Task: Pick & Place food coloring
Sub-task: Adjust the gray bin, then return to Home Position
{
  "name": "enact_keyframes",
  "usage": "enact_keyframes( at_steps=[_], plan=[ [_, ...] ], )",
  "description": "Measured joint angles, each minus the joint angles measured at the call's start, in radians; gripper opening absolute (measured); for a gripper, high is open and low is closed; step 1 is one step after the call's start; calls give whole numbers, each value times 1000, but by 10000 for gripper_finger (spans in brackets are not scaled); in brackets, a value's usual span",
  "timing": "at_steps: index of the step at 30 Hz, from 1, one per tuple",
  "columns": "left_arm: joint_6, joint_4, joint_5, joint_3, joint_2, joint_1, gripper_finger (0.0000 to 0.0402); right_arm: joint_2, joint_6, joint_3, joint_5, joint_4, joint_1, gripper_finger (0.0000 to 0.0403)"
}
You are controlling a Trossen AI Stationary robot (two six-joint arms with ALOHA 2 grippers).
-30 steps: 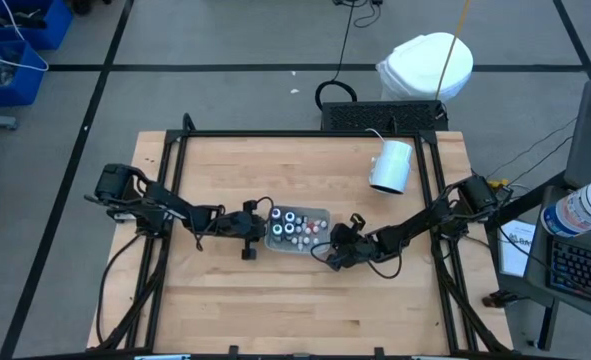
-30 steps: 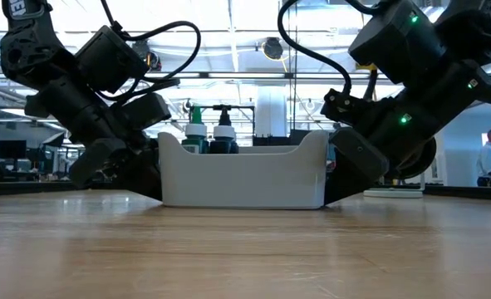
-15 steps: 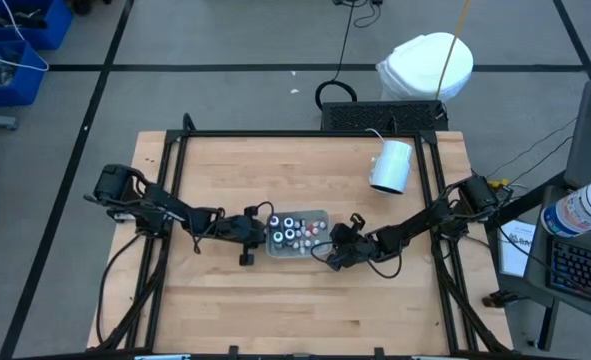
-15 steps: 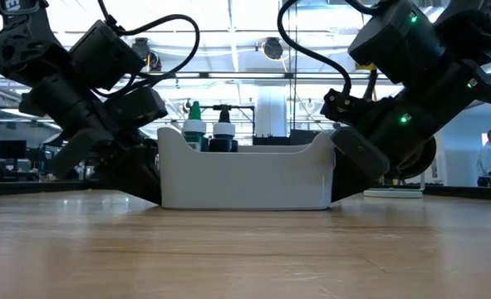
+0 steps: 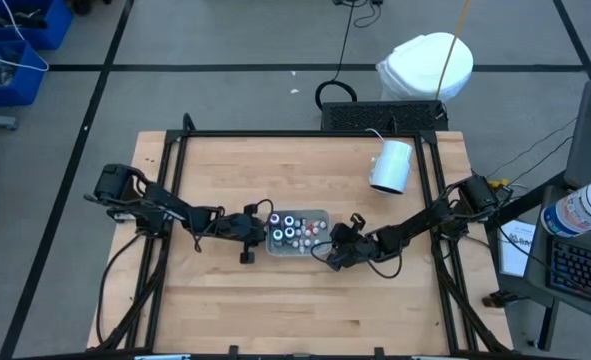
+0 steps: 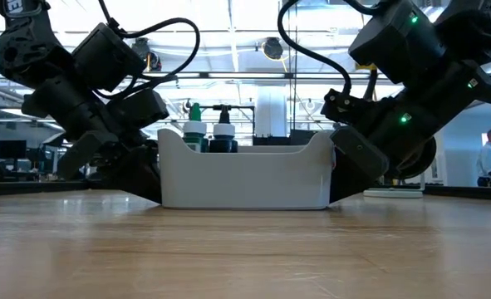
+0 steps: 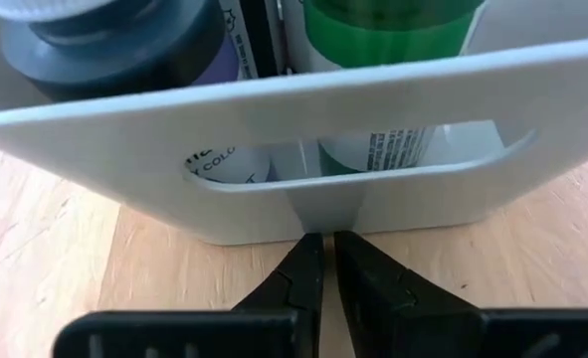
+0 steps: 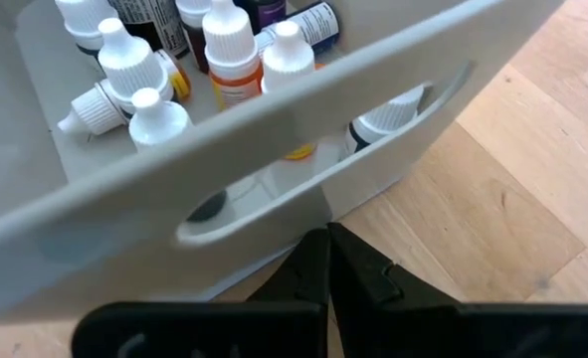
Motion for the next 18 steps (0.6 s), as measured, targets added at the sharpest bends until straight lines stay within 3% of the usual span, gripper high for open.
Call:
enact_keyframes(
  at_steps=[10,18],
  plan=[
    [3,-100,-11,2,-106,1,42,-59,-33,0,-41,-82,18,0],
    [-4,-275,-59,-3,-225,-42,42,-167,-33,-1,38,-270,72,0]
  ],
)
